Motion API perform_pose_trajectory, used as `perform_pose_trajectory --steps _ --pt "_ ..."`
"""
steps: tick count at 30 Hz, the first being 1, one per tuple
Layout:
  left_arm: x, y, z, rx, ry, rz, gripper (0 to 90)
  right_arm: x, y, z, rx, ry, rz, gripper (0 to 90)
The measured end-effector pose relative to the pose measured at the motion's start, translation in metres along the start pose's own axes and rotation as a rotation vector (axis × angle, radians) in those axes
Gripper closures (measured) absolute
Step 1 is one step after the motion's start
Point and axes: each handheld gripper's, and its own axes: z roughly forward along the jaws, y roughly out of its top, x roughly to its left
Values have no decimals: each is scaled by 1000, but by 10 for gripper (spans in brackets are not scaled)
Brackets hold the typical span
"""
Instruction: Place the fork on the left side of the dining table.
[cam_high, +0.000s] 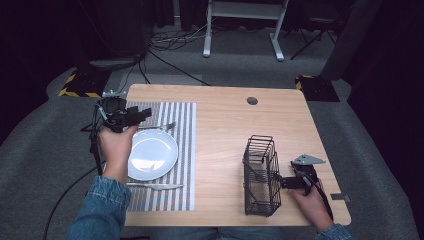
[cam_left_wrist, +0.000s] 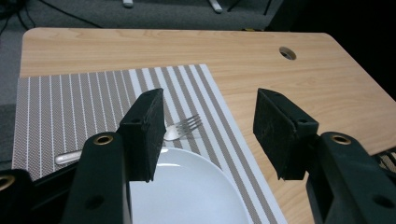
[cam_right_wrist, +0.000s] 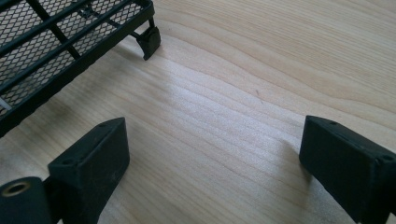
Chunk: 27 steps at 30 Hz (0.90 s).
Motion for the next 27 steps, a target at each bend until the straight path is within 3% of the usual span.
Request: perform_pose_trajectory --steps 7,18,22,27 --pt "-16 -7 -16 6 -30 69 422 0 0 0 0 0 0 85" --pt "-34 -28 -35 4 -118 138 397 0 0 0 0 0 0 85" --pt "-37 -37 -41 6 -140 145 393 0 0 0 0 0 0 85" --pt "-39 -50 -49 -19 -207 128 389 0 0 0 0 0 0 85"
